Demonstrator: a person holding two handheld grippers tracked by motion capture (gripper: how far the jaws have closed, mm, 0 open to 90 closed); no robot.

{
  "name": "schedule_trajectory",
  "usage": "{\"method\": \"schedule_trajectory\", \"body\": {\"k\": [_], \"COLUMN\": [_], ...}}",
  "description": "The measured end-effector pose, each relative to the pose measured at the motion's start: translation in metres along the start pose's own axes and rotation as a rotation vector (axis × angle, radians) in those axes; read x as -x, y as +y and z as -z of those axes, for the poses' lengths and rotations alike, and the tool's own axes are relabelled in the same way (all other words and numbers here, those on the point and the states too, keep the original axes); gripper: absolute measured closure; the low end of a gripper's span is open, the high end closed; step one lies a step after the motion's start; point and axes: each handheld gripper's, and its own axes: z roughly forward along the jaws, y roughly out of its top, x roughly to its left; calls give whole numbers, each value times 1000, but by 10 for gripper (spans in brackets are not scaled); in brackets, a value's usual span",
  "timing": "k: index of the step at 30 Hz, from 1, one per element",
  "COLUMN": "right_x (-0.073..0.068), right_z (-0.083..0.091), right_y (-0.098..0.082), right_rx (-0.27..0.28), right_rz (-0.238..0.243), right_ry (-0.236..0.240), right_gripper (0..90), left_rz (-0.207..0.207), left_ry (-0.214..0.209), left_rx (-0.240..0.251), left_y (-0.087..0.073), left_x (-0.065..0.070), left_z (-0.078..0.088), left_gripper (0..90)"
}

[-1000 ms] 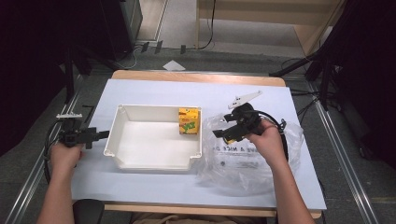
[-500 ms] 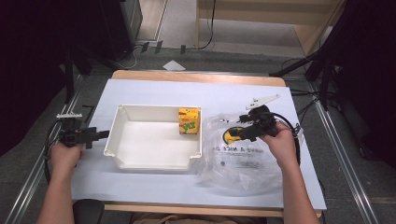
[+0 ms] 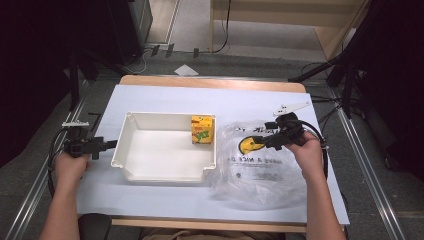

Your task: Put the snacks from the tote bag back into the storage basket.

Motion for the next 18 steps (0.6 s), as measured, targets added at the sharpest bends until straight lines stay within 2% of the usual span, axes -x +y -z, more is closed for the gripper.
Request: {"method": "schedule_trajectory", "body": {"k": [9, 18], "right_x": [-2, -3], "right_z": [-5, -5], "right_y": [0, 1], "right_rx": [-22, -18], "right_rz": [7, 17], "right_ry": [8, 4], "right_gripper": [210, 199], "left_rz": [-1, -1], "left_ry": [-2, -4], "left_rx": [-10, -15], "left_y": [0, 0], "left_x": [0, 0], "left_z": [-2, -3], "left_gripper": [233, 234]}}
